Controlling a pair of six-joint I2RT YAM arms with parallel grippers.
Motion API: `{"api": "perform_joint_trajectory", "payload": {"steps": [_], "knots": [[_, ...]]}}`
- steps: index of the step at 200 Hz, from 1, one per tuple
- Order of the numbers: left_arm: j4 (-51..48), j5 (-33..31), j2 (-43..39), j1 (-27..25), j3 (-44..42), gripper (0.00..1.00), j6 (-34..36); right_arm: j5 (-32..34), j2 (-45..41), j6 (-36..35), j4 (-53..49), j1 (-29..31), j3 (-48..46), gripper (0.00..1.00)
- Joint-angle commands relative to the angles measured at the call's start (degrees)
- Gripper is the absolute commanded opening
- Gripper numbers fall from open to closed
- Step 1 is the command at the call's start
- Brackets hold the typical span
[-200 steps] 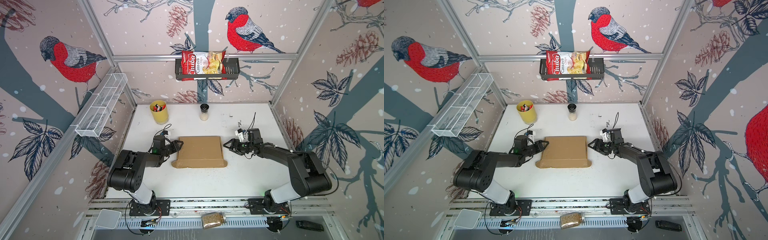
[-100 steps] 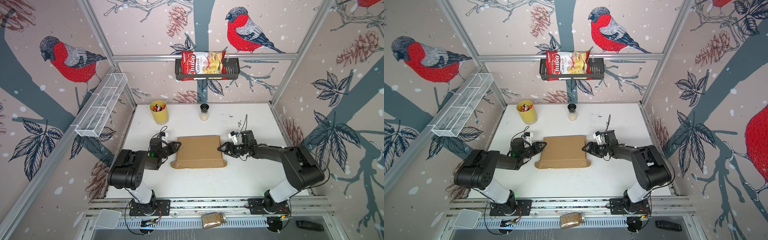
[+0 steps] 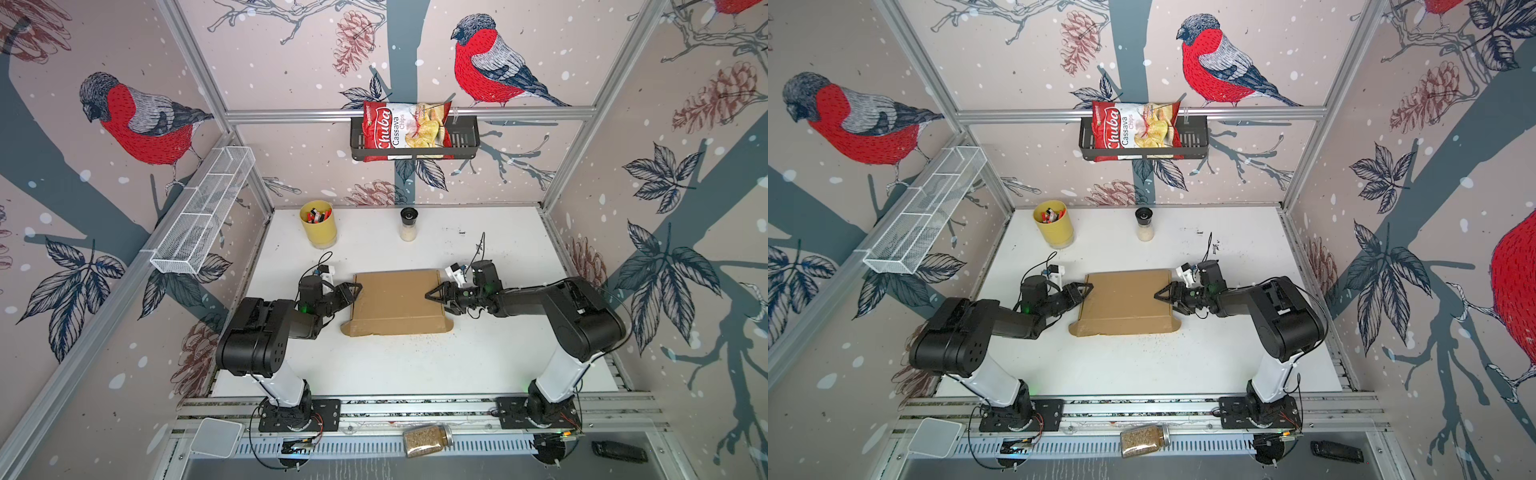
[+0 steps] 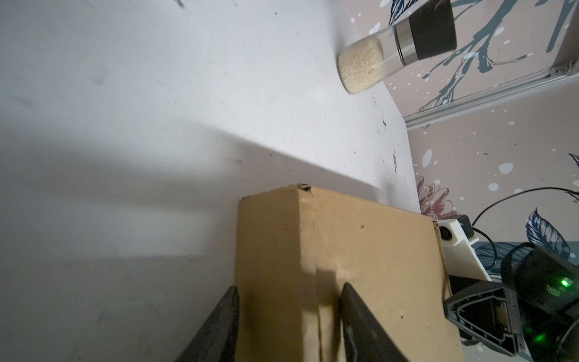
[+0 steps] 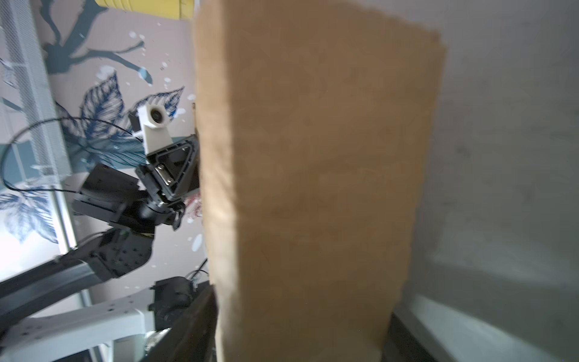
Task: Fold the paper box
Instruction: 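Tilt the box up with the right gripper while left gripper releases and withdraws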
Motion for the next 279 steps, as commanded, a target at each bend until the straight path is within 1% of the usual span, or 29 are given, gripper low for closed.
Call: {"api": "perform_joint_trajectory", "payload": {"steps": [1,27,41,72,92,102,104,107,109,116,126,131,137,143,148,154,164,180,186,190,198,208,212,223,236,245,260,273,279], "knots": [[-4.33,-0.32,-2.88,-0.1,0.93,0.56,-0.85,-3.22,0.56,8.72,10.6,0.18,-0.71,0.63],[-12.15,-3.49,-10.78,-0.1,3.12,0.62,1.58,-3.89,0.37,14.95,15.91,0.18,-2.55,0.57],[-19.01,-6.29,-15.96,-0.1,5.15,0.64,4.12,-4.08,-0.25,17.47,17.63,0.03,-3.13,0.55],[-37.03,-17.13,-26.49,-0.1,12.85,0.72,12.61,-4.08,-2.28,19.98,17.59,-0.25,-2.72,0.5],[-44.25,-27.5,-32.26,-0.09,17.09,0.77,15.86,-4.6,-3.46,21.64,18.05,-0.47,-2.62,0.48],[-45.34,-33.31,-35.88,-0.1,17.51,0.83,16.64,-4.98,-4.23,22.5,18.12,-0.66,-2.89,0.48],[-45.25,-34.25,-36.6,-0.1,17.39,0.86,16.76,-5.07,-4.38,22.66,18.09,-0.69,-2.95,0.48],[-45.2,-35.58,-37.74,-0.1,17.3,0.93,16.96,-5.18,-4.67,22.95,18.15,-0.77,-3.04,0.48],[-45.24,-36.4,-38.52,-0.1,17.25,0.96,17.03,-5.3,-4.78,23.13,18.16,-0.85,-3.12,0.48],[-44.62,-38.2,-41.13,-0.01,16.67,0.97,17.1,-5.53,-5.38,23.81,18.24,-0.91,-3.45,0.48],[-42.56,-36.64,-44.27,0.07,16.22,0.96,18.12,-5.88,-6.33,24.71,18.24,-1.25,-3.96,0.47],[-41.78,-33.55,-45.09,0.08,16.6,0.96,19.64,-6.02,-6.84,25.24,18.23,-1.42,-4.16,0.47],[-42.03,-29.61,-45.26,0.01,17.89,0.92,21.8,-6.27,-7.36,25.91,18.23,-1.69,-4.35,0.47],[-43.73,-25.55,-44.81,-0.22,20.06,0.88,24.71,-6.49,-7.88,26.62,18.29,-1.96,-4.55,0.47],[-46.34,-24.05,-44.33,-1.02,22.09,0.86,26.35,-6.55,-8.33,27.21,18.31,-2.15,-4.73,0.46],[-49.78,-24.17,-43.88,-2.8,24.31,0.83,28.42,-6.71,-8.74,27.86,18.36,-2.35,-4.82,0.46],[-55.39,-27.55,-44.02,-8.77,27.58,0.77,34.16,-7.11,-9.41,28.82,18.37,-2.62,-4.91,0.46],[-62.12,-39.2,-45.75,-21.01,29.9,0.74,43.08,-7.72,-9.95,30.38,18.44,-3.19,-4.74,0.46],[-63.41,-42.27,-46.85,-26.27,29.83,0.72,47.11,-7.85,-10.04,31.1,18.8,-3.29,-4.71,0.46],[-64.41,-45.08,-47.59,-29.6,29.55,0.72,49.7,-7.98,-10.09,31.68,19.18,-3.46,-4.73,0.46],[-66.03,-51.64,-48.63,-38.2,28.94,0.73,54.19,-8.18,-10.17,33.01,20.03,-3.57,-4.74,0.45],[-67.84,-59.0,-48.86,-47.48,28.41,0.76,58.38,-8.4,-10.22,34.5,20.97,-3.67,-4.73,0.45],[-68.38,-61.51,-48.68,-50.53,28.18,0.77,59.93,-8.45,-10.26,35.03,21.21,-3.7,-4.67,0.45],[-69.17,-65.56,-47.33,-56.89,27.69,0.8,63.22,-8.56,-10.44,36.26,21.65,-3.7,-4.56,0.45],[-69.29,-68.09,-44.28,-61.81,27.09,0.85,67.19,-8.65,-10.7,37.27,21.77,-3.6,-4.32,0.44],[-68.57,-69.87,-41.97,-63.84,26.15,0.88,70.23,-8.89,-10.87,37.71,21.76,-3.6,-4.22,0.44],[-66.32,-73.33,-38.74,-64.61,24.21,0.93,76.44,-9.08,-11.44,38.09,21.32,-3.57,-4.12,0.44],[-58.5,-80.89,-37.05,-64.61,21.17,0.93,81.22,-9.21,-12.12,37.93,20.47,-3.41,-4.2,0.44],[-54.83,-82.92,-36.71,-64.61,19.62,0.95,84.66,-9.27,-12.49,37.84,20.06,-3.32,-4.34,0.44]]}}
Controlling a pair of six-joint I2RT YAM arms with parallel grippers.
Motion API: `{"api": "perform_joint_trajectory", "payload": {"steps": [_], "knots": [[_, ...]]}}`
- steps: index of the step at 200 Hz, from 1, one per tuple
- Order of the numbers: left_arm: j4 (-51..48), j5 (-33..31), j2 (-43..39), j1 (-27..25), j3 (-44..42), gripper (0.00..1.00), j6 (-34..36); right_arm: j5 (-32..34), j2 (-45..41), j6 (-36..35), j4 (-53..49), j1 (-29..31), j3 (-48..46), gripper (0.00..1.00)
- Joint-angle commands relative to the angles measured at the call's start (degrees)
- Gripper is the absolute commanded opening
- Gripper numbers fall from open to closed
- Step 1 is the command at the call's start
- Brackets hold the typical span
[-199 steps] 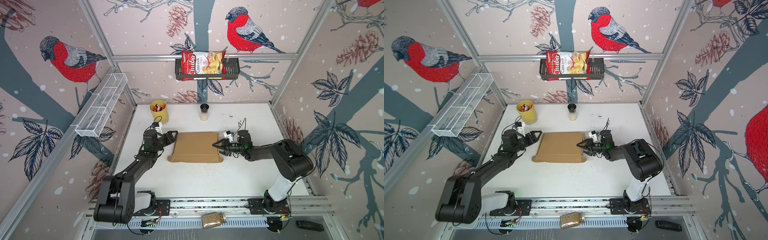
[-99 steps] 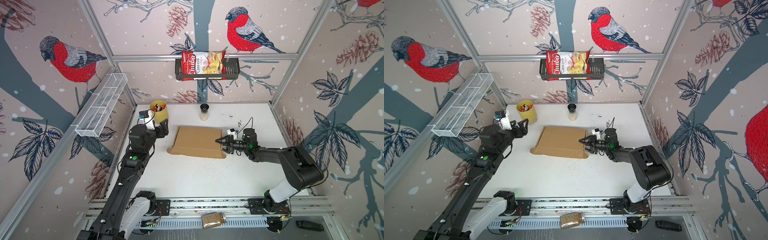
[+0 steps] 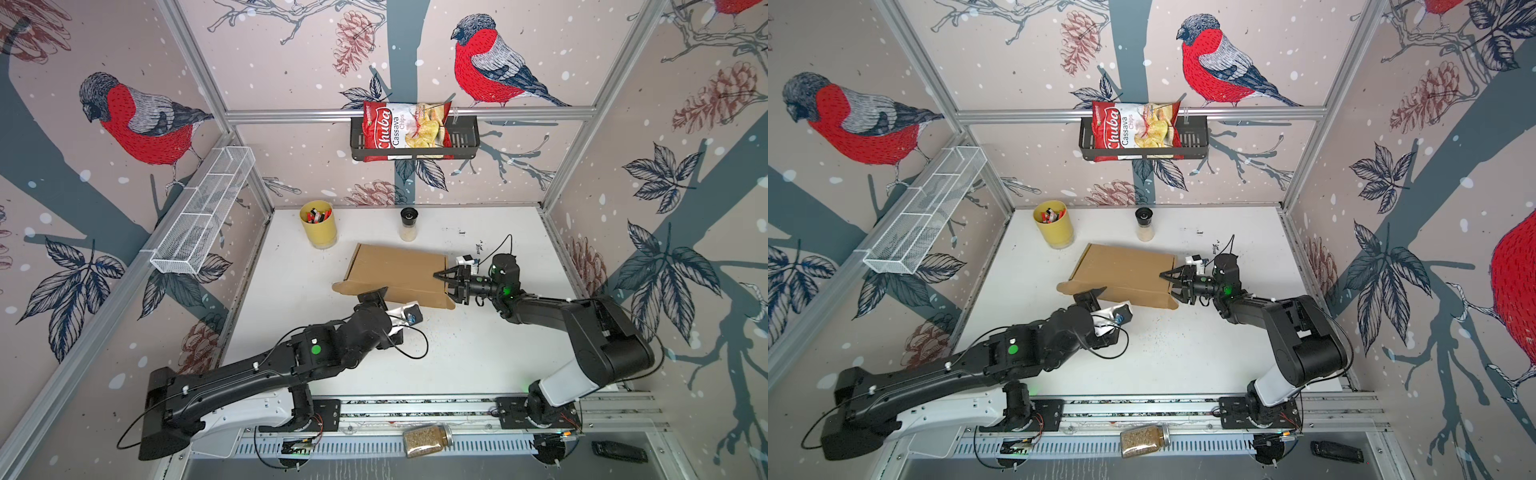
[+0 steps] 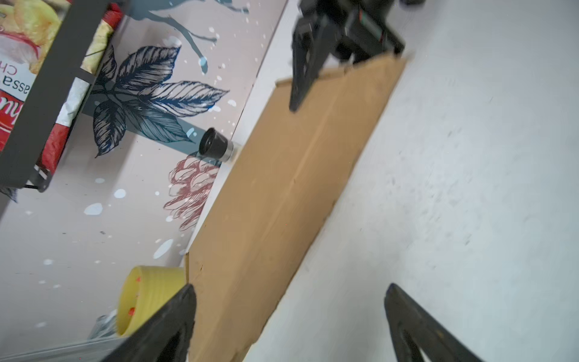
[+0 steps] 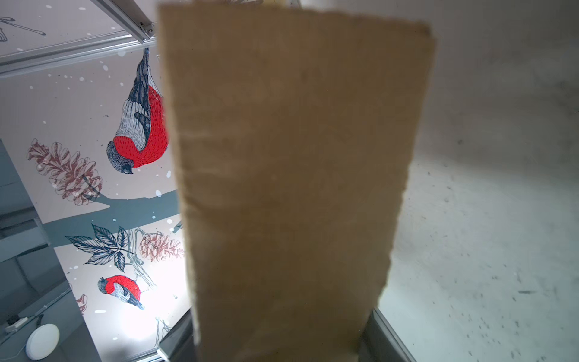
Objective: Fold the paper box
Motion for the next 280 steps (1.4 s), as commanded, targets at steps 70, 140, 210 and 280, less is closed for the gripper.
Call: {"api": "perform_joint_trajectory", "payload": {"steps": [70,140,210,280], "knots": [[25.72,-10.33,3.97,7.37,-8.47,0.95,27.18,-4.06,-5.56,-2.93,-6.43,0.24,0.05,0.44],[30.62,-5.34,5.03,11.03,-11.0,0.94,33.9,-6.79,-7.68,-3.42,-8.7,0.11,0.33,0.43],[25.77,-1.33,-0.82,11.05,-12.4,0.96,32.59,-6.42,-7.16,-2.5,-8.81,-1.36,1.37,0.42],[39.76,-0.56,-1.81,11.27,-16.61,0.96,43.04,-6.61,-8.52,-1.23,-9.32,-1.17,1.02,0.41]]}}
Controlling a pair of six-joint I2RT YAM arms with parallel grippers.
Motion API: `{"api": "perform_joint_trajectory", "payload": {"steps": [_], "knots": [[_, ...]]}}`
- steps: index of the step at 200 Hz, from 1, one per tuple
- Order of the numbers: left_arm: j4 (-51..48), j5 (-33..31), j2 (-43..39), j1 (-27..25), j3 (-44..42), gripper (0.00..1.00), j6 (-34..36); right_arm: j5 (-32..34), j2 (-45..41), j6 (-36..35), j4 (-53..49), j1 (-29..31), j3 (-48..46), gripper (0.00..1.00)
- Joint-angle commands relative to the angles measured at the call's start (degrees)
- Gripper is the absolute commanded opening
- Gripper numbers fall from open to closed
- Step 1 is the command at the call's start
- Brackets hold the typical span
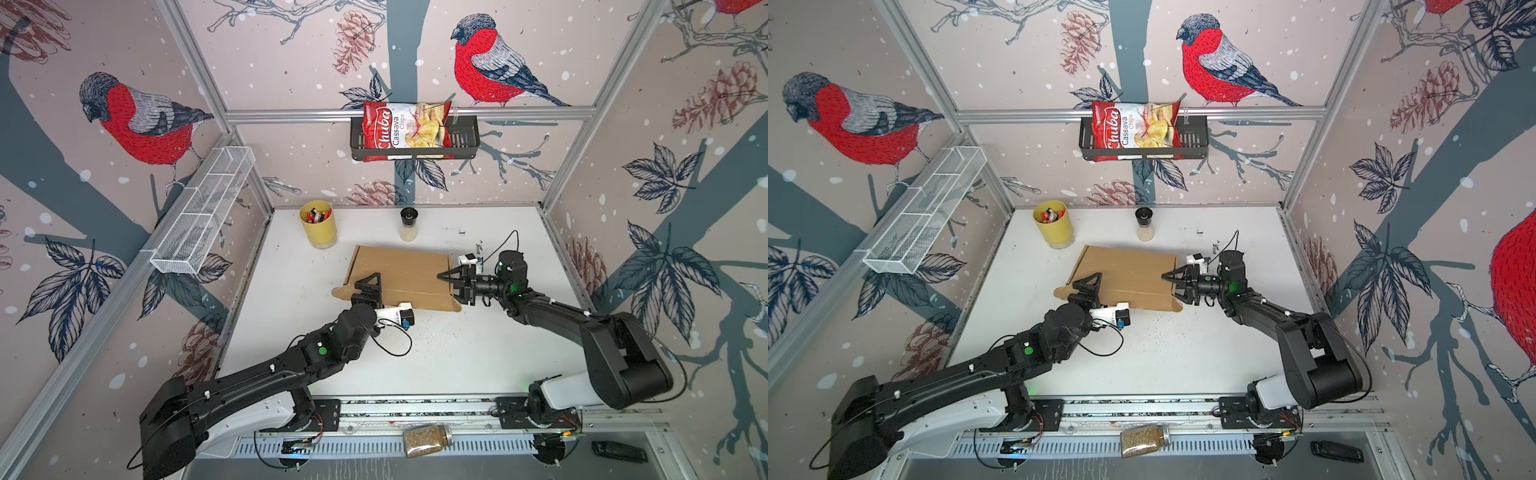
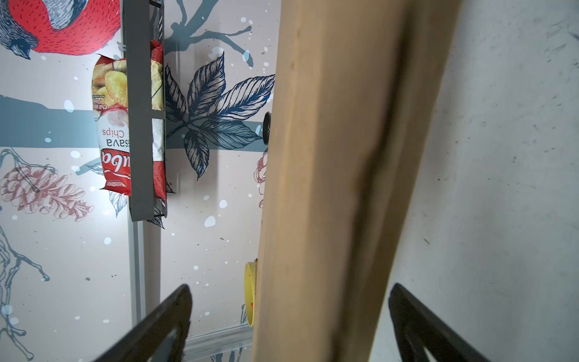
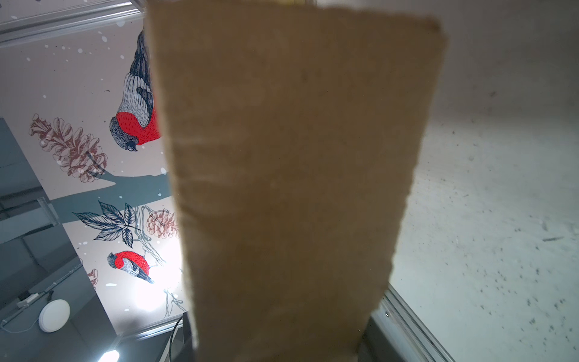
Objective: Fold the paper box
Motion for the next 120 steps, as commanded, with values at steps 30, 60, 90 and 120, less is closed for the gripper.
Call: {"api": "perform_joint_trajectory", "payload": {"steps": [30,60,90,120], "knots": [[18.45,0.96,0.96,1.91,-3.7,0.95,10.85,-2.08,-2.75,0.06,-1.06,0.98,-0.01,0.41],[18.37,2.38,1.02,3.06,-3.17,0.91,10.96,-2.22,-3.73,-1.67,-3.6,1.89,-0.45,0.41],[12.93,3.2,1.41,3.08,-1.13,0.81,9.02,-2.09,-3.53,-2.31,-4.31,1.85,0.23,0.42],[6.36,4.4,1.63,3.02,1.19,0.67,4.78,-1.42,-3.0,-2.09,-4.4,1.67,1.63,0.46]]}}
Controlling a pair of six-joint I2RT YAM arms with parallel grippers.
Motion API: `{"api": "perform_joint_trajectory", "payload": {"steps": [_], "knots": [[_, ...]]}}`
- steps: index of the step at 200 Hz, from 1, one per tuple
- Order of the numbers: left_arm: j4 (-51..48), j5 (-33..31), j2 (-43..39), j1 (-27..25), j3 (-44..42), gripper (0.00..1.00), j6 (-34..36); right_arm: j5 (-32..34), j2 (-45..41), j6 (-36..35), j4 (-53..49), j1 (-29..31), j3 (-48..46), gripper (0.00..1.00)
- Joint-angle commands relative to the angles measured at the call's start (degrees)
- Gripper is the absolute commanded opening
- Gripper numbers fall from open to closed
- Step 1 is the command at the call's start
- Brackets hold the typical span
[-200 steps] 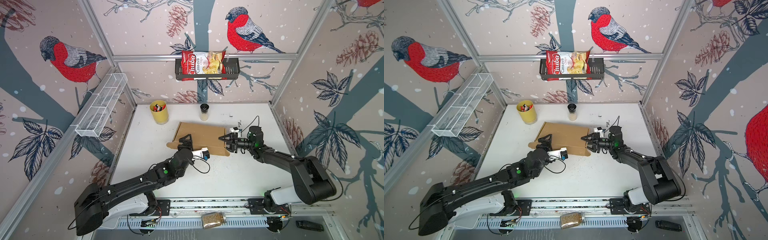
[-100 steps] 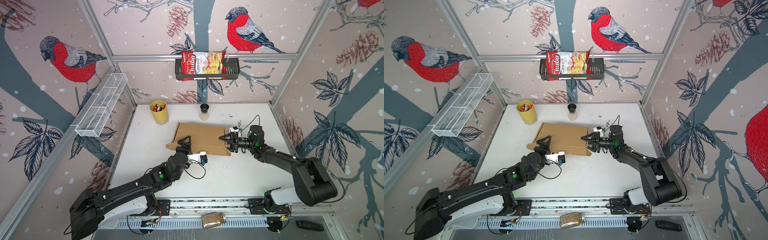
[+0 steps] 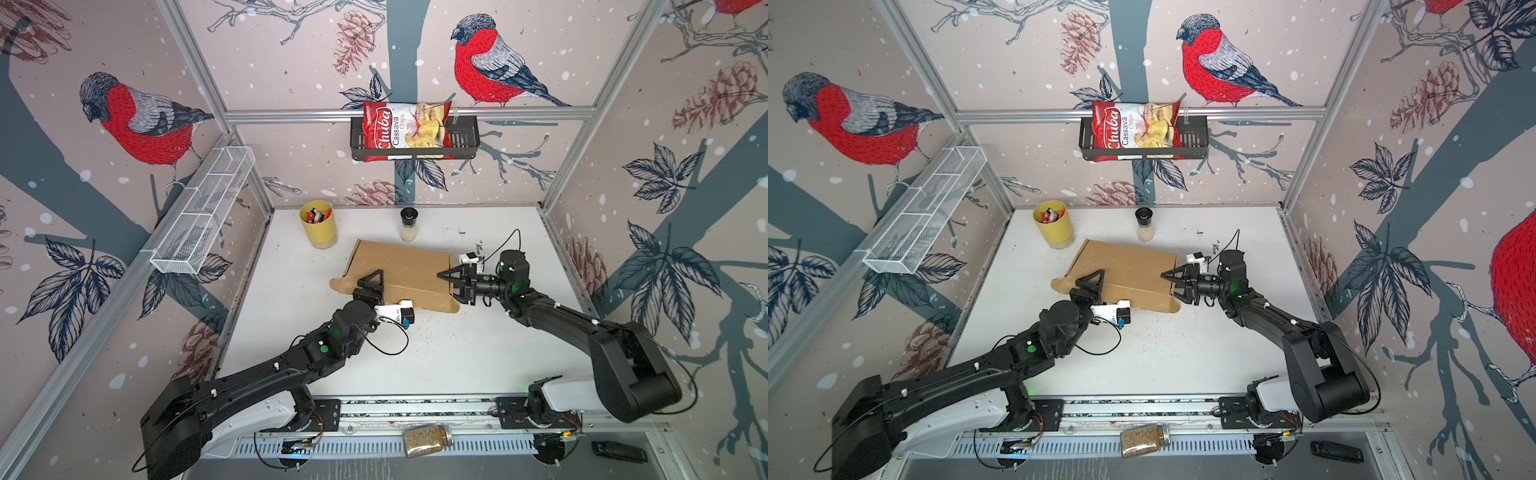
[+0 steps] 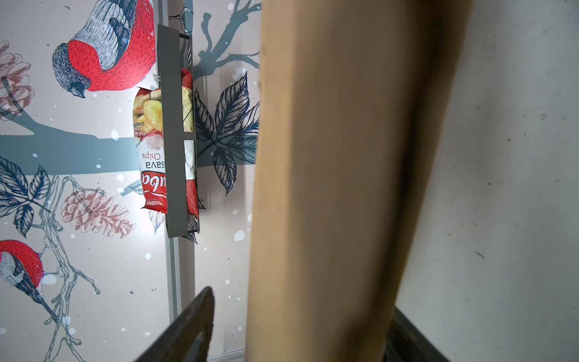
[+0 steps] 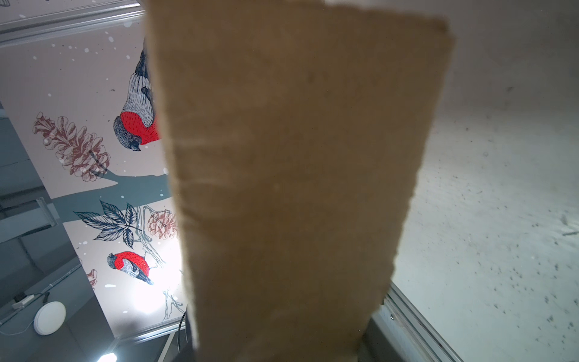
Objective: Fold the paper box
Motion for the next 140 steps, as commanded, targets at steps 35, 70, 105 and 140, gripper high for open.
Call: {"api": "perform_joint_trajectory", "payload": {"steps": [35,70,105,140], "knots": [[-10.59,2.59,1.37,0.04,5.51,0.57,-9.7,-2.49,0.91,-1.59,-0.94,0.24,1.51,0.52],[-17.83,3.17,3.35,0.04,8.71,0.5,-14.21,-2.09,0.94,-1.58,-1.13,-0.26,1.69,0.58],[-23.02,4.34,4.73,0.14,10.77,0.44,-18.16,-1.45,0.43,-2.49,-2.63,-1.29,1.64,0.65],[-31.45,6.98,7.0,0.63,15.54,0.38,-24.26,0.31,-0.99,-5.21,-6.02,-3.71,1.64,0.7]]}}
